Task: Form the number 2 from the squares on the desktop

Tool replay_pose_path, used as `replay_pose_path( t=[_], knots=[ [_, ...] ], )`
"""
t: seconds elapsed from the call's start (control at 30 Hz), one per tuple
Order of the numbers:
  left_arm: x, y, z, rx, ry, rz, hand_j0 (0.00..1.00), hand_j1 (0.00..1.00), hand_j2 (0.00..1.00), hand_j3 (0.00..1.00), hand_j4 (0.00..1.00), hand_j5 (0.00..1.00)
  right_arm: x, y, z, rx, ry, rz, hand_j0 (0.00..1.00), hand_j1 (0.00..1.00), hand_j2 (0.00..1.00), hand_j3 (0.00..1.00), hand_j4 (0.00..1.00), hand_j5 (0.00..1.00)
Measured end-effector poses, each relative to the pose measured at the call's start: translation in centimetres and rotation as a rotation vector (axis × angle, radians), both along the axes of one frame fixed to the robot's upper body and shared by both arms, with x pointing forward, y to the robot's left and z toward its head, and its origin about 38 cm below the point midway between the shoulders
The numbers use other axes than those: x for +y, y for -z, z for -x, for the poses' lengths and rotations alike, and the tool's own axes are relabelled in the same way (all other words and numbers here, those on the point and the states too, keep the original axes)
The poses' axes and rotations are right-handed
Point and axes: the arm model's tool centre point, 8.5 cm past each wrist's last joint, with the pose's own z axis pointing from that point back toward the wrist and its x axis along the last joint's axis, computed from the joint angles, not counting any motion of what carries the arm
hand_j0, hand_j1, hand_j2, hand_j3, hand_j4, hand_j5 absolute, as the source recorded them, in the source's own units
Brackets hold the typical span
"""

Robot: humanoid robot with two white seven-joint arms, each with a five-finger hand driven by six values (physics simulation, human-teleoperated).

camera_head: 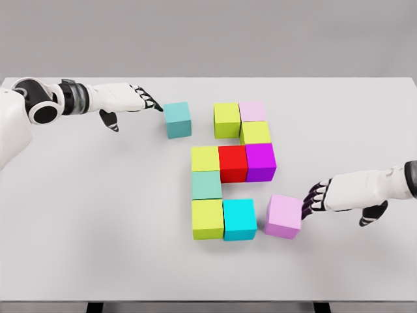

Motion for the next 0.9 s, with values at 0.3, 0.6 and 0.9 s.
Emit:
replay_pose_path(
  t=[0.3, 0.6, 0.9],
  knots=[
    [-0.3, -0.2, -0.1, -0.004, 0.005, 0.002, 0.99, 0.99, 0.99, 0.99, 0.99, 0.99, 0.1, -0.3, -0.5, -0.015, 0.024, 0.0, 0.98, 0.98, 0.98, 0.98, 0.98, 0.98],
    [-0.7, -0.3, -0.1, -0.005, 0.012, 0.007, 0.99, 0.99, 0.99, 0.99, 0.99, 0.99, 0.6, -0.4, -0.9, -0.022, 0.024, -0.007, 0.98, 0.98, 0.98, 0.98, 0.98, 0.98],
    [-0.5, -0.1, 0.1, -0.003, 0.01, 0.008, 1.0, 1.0, 1.0, 1.0, 1.0, 1.0, 0.3, -0.5, -2.0, -0.038, 0.05, -0.011, 0.98, 0.98, 0.98, 0.98, 0.98, 0.98]
  ],
)
